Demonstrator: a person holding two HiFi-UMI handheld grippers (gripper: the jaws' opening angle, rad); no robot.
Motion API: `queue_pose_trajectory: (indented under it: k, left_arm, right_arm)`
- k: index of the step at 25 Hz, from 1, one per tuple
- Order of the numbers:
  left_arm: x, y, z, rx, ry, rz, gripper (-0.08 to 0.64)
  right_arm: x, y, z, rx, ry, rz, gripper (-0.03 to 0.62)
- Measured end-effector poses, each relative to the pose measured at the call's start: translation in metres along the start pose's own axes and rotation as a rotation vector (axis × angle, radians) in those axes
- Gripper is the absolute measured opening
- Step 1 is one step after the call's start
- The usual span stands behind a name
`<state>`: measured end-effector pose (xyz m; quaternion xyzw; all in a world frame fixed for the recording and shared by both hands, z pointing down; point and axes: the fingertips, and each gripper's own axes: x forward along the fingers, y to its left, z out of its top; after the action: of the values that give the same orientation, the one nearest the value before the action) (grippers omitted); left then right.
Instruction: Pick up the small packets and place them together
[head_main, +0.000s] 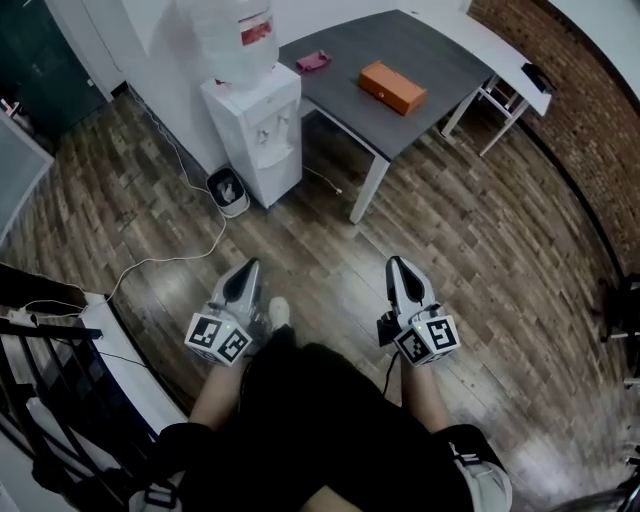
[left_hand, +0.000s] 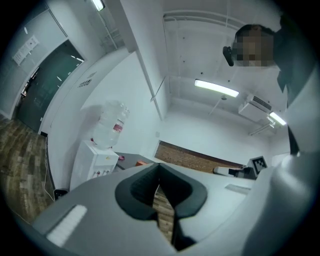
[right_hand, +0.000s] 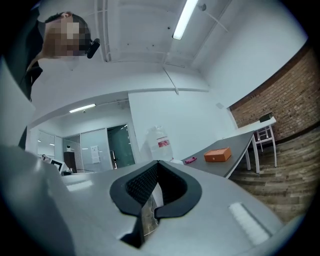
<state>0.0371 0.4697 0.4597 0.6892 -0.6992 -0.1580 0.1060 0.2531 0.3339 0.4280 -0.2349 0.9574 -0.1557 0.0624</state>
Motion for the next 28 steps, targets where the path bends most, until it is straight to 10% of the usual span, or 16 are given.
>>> queue_pose_trajectory:
  k: [17, 28]
  left_arm:
    - [0.076, 0.137, 0.059, -0.008, 0.002, -0.058, 0.000]
    - [0.161, 0.151, 0.051, 0.025, 0.049, -0.130, 0.000]
  right_arm:
    - [0.158, 0.031, 0.001, -0.087, 0.042, -0.024, 0.002]
    - [0.196, -0.050, 0.011, -0.088, 0.020, -0.139, 0.002]
